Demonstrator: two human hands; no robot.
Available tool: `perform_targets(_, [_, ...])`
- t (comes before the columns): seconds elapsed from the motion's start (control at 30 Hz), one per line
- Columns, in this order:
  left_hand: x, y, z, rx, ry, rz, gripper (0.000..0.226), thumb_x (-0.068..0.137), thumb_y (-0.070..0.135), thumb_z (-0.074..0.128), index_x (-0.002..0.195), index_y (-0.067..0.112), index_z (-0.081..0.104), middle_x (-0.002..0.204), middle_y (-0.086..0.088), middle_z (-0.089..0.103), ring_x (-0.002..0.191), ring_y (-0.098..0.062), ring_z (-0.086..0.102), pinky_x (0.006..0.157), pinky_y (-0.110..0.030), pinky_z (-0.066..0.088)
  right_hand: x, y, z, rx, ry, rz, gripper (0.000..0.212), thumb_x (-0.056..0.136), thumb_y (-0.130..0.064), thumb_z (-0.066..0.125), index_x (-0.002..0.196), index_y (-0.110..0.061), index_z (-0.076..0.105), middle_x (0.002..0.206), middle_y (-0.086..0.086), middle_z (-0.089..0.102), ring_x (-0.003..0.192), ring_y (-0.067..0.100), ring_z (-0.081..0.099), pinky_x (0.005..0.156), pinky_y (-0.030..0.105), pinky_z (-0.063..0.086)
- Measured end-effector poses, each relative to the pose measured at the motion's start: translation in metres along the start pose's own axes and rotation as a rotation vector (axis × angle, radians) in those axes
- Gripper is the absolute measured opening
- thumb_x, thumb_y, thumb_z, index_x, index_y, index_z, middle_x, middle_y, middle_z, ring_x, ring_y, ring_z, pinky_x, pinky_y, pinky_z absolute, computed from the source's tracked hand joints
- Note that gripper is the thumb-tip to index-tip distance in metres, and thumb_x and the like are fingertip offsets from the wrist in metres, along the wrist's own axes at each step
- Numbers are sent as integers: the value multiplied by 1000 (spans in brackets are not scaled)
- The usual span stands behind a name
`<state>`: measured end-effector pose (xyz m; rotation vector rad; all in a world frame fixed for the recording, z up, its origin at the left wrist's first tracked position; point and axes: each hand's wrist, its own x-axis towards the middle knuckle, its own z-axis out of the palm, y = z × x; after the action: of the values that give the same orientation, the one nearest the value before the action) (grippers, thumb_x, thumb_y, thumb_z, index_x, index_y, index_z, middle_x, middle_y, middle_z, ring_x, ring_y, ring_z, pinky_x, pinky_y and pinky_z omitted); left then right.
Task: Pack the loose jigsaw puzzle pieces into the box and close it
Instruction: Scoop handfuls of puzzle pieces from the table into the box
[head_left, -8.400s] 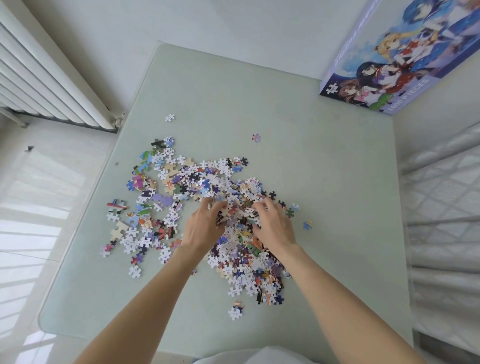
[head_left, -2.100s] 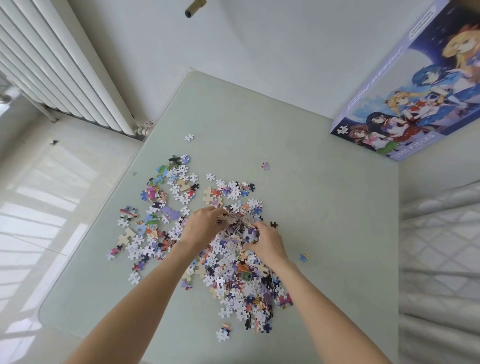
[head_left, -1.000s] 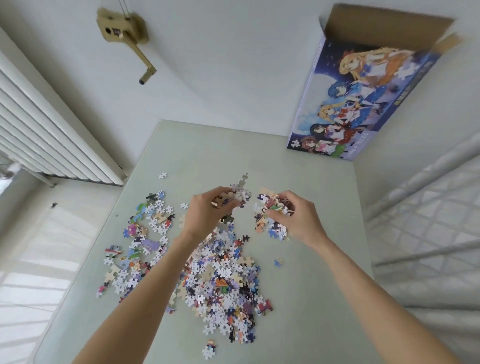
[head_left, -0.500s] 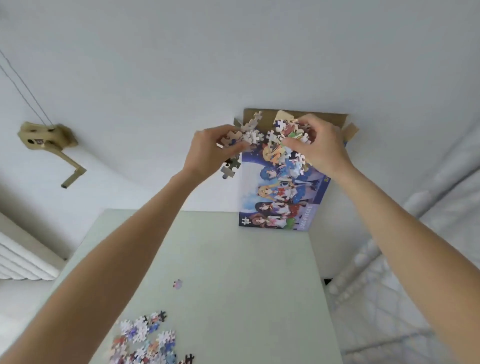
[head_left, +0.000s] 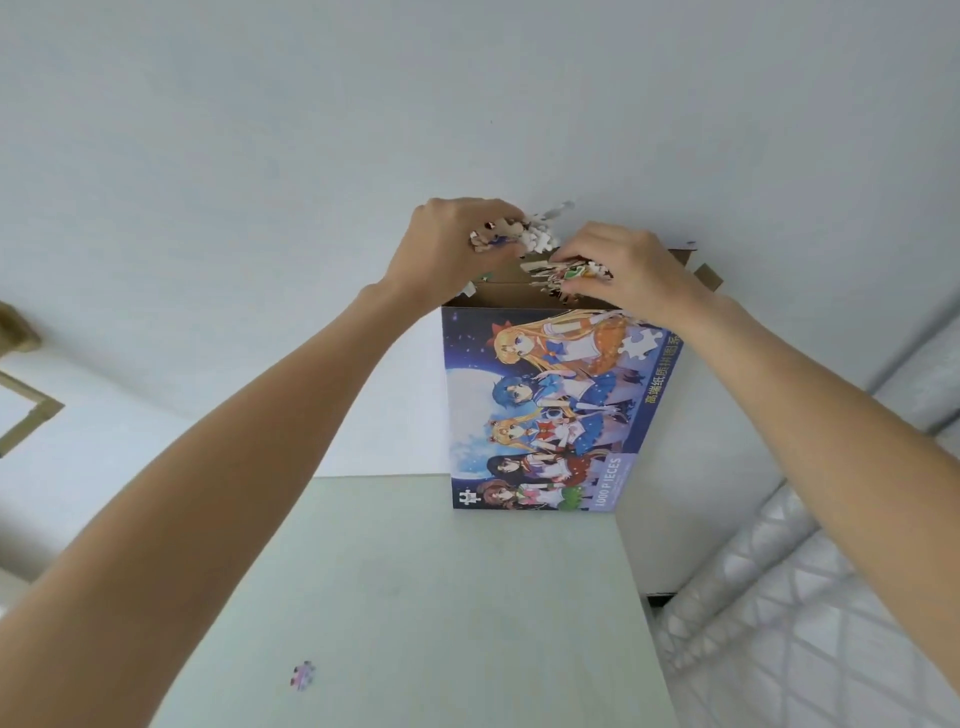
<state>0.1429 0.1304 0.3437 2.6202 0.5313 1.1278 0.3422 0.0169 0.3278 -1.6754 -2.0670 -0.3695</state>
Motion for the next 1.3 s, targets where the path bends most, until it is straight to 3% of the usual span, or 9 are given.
perform_targets(0.27, [-10,-12,16,239,-188,224,27,86,28,61,107,14,67,98,-8,70,85,-29,63,71,-34,47,-22,11,6,-19,-57,144,27,86,-18,65,111,-6,66,105,11,66,95,26,61,80,35,48])
perform_targets(0.47, [10,-7,27,347,-372,42,34,88,37,60,118,22,61,110,-9,67,99,-33,60,85,-39,48,-17,12,2,71,-73,230,28,86,-26,65,110,-12,67,109,5,67,96,19,61,79,35,49])
perform_targets(0.63, [9,-7,34,383,-440,-5,38,88,40,57,118,18,61,113,-9,65,100,-30,59,80,-35,45,-9,1,6,108,-41,257,21,87,-22,64,106,-13,68,103,5,69,88,15,61,78,31,51])
perform_targets(0.73, [3,-13,33,309,-394,-44,35,86,43,59,110,19,65,106,-4,68,95,-25,60,77,-32,45,-5,-5,13,49,-48,265,20,88,-22,62,107,-14,67,101,5,70,88,18,64,76,26,47])
perform_targets(0.93, [-2,-16,25,245,-219,-80,8,83,26,65,88,26,71,92,7,70,86,-16,62,71,-23,40,-2,-15,23,-55,-22,271,16,89,-24,60,99,-16,70,97,5,71,86,18,64,74,22,41])
perform_targets(1.07, [-3,-19,26,238,-277,-77,17,86,32,62,96,23,73,98,6,69,87,-16,60,72,-23,36,-3,-17,20,4,0,309,20,94,-22,52,103,-14,68,97,4,70,87,17,63,75,23,43])
perform_targets(1.17, [-7,-20,25,158,-326,-107,24,85,35,64,104,22,69,97,5,70,85,-12,61,75,-24,42,-6,-20,19,73,-42,319,23,97,-23,46,109,-15,65,95,3,71,86,17,65,79,29,51])
perform_targets(1.3, [-17,-21,20,107,-230,-89,22,85,29,65,104,19,67,93,4,70,83,-13,64,79,-28,49,-14,-32,21,44,35,287,22,96,-20,48,109,-16,66,98,2,71,86,17,66,77,32,54])
